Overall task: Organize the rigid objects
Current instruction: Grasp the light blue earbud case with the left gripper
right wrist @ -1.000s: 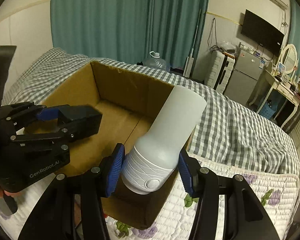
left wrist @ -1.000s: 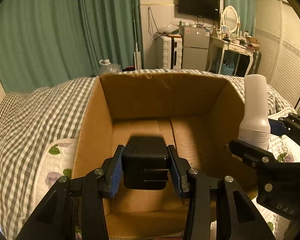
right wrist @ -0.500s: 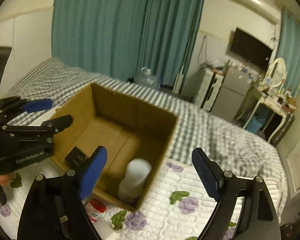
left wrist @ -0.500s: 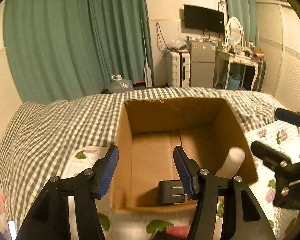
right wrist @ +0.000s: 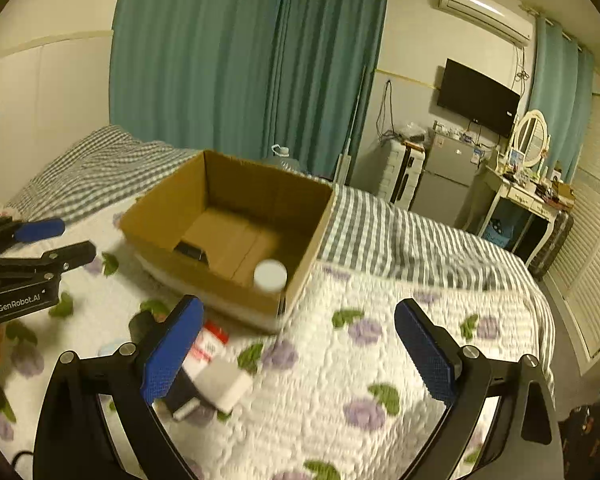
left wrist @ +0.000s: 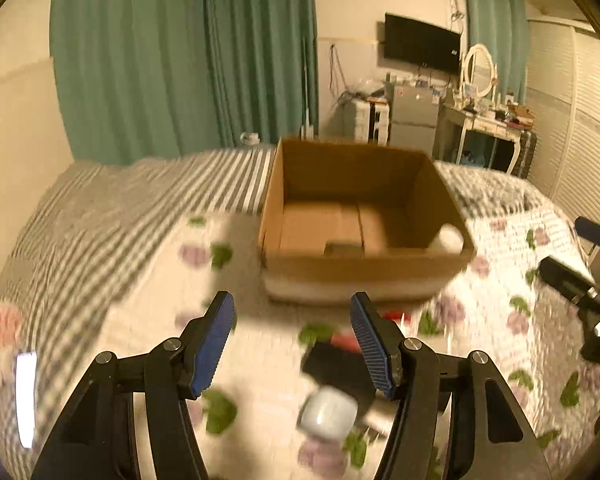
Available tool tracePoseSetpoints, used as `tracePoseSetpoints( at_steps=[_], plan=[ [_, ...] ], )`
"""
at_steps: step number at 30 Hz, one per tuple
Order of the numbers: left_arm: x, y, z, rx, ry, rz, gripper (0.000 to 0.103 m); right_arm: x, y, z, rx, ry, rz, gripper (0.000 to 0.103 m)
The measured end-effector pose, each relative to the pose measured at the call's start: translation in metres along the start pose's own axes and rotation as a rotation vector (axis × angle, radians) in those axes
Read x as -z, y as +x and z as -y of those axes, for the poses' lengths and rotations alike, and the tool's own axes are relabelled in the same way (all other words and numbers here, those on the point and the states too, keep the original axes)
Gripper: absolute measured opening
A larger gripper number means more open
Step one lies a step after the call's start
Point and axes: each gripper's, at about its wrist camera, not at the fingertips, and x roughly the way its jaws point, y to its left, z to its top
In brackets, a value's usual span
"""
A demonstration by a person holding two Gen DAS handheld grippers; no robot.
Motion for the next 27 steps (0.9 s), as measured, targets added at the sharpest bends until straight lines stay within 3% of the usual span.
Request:
tracePoseSetpoints(
  at_steps=[5,14,18,27],
  plan=[
    [0.035,0.014,0.002,0.002,0.016,-0.086,0.063,0.026,0.011,-0.003,-0.003,0.01,-0.075,0.097],
    [0.083,0.048,0.038,0.053,0.178,-0.296,0.063,0.052,0.032,-0.013,-0.061,-0.008,-0.191,0.097],
    [0.097,0.072,0.041,-0.016,0.211,-0.385,0.063,0.053,0.034,-0.014,-0.066,-0.008,-0.199,0.097],
    [0.099,0.082,0.056,-0.038,0.261,-0.366,0.053,0.054,0.037,-0.012,-0.065,0.005,-0.208,0.097]
  ],
)
